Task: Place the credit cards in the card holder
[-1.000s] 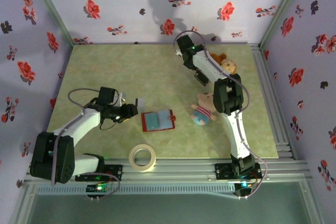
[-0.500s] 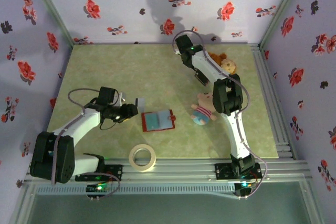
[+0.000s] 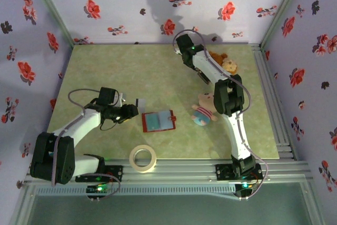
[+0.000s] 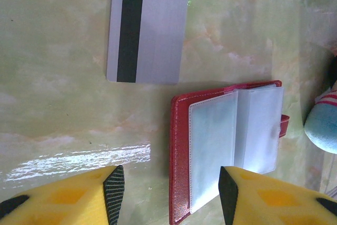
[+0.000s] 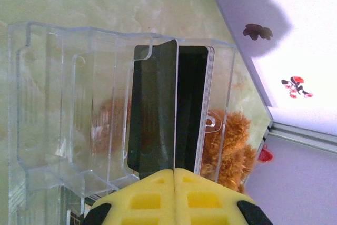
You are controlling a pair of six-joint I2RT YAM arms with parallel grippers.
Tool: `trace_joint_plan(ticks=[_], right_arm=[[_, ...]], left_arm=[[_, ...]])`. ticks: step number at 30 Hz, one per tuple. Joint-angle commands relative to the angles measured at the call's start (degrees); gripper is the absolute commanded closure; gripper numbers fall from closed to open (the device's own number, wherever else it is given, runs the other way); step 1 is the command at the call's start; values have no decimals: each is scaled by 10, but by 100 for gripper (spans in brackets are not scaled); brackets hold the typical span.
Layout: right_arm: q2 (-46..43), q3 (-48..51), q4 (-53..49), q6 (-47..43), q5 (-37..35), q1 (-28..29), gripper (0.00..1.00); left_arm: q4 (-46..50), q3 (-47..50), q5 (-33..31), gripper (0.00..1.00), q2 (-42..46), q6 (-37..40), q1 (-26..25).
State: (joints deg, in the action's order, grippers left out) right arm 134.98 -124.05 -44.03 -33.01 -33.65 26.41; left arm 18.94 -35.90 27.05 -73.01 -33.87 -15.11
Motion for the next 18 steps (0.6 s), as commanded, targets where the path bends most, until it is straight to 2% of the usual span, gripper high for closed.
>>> trace_joint_plan(ticks=[1,8,18], right_arm=[[-25,-17,-42,24,20,-1,100],[-22,-53,-116,108,93,-17,100],[-78,-54,-121,203,112,-25,100]], left_arm=[[19,-9,-3,46,6,15,-4],[17,-11,10,46,17,7,-4],[30,-32,14,46,73,-7,-4]])
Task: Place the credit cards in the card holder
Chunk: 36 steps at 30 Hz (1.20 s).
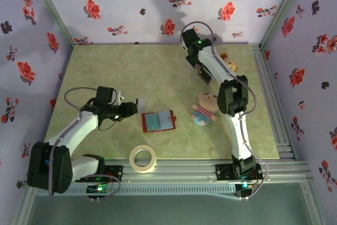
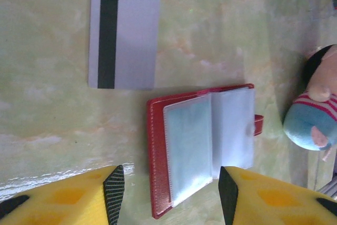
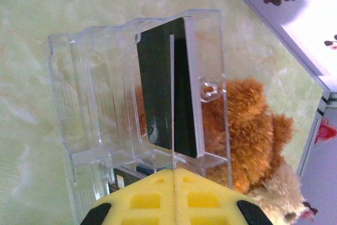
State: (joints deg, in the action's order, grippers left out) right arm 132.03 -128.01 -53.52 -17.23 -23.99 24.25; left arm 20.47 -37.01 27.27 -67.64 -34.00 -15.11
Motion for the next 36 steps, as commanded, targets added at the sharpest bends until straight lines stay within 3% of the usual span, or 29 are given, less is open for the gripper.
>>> trace_joint_plan(ticks=[1,9,22,30,36], right_arm=[[-56,-14,-27,53,23,-4,100],[-167,65,0,130,137,-5,100],[-466,455,220,337,421,14,100],[-505,592,243,386,532,54,100],[-475,686,354,457,623,81,100]], left_arm=[[15,-23,13,46,25,-9,-4],[-5,-36,49,46,81,-43,-7],[-7,-35,93,46,106,-72,-17],[22,-4,88,55,73,-57,-38],[-4,11,72,58,24,-52,-70]])
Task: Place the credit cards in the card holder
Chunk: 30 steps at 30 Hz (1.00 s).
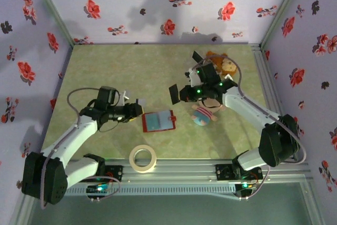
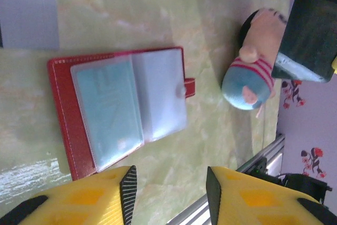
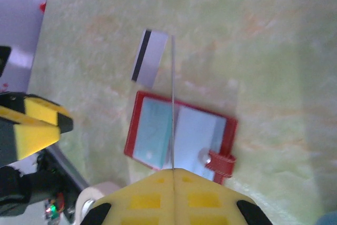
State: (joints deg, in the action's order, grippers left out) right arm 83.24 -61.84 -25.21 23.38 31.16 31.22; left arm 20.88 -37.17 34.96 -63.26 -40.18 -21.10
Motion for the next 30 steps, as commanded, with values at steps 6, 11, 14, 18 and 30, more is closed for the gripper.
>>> trace_joint_plan(ticks=[6,11,14,18,30], right_arm=[[89,61,134,69,150,14,100],[140,62,115,50,190,16,100],[163,61,106,34,201,16,100],[192,59,109,32,224,16,100],[238,44,87,8,243,16,100]], left_arm=[[-21,17,-6,62,-90,30,-13],[-33,13,-3,67,-130,34,-14],[-39,11,-5,68,-154,34,-14],[-45,6,-6,72,-187,37,-15],[-65,15,-33,77,-219,48,-14]])
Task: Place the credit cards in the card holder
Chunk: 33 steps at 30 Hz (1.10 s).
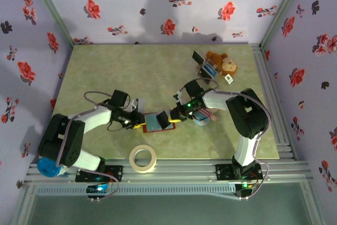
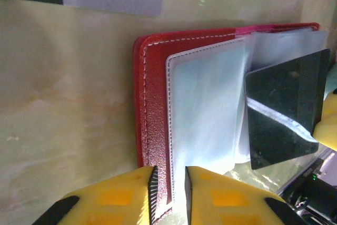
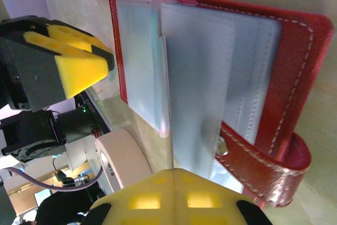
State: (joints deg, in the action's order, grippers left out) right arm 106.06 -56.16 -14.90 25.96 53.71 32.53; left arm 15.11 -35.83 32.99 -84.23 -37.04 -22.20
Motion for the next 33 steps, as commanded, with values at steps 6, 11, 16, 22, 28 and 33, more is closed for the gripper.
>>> trace_joint_plan(ticks=[6,11,16,22,28,33], right_arm=[[20,-20,-21,-19,18,4,100],[28,-27,-24,-16,8,9,100],[38,-33,-18,1,-8,15,100],[35,-20,44,57,-22,21,100],[26,-1,101,105,-46,32,100],[27,10,130,120,-62,41,100]], left_arm=[[-1,0,-30,82,-12,23,-3],[5,-3,-34,85,-15,26,-3],[9,-4,-37,86,-16,28,-4],[11,-3,-37,88,-14,28,-4],[15,-3,-38,89,-14,31,-4],[15,-5,-38,89,-18,33,-3]])
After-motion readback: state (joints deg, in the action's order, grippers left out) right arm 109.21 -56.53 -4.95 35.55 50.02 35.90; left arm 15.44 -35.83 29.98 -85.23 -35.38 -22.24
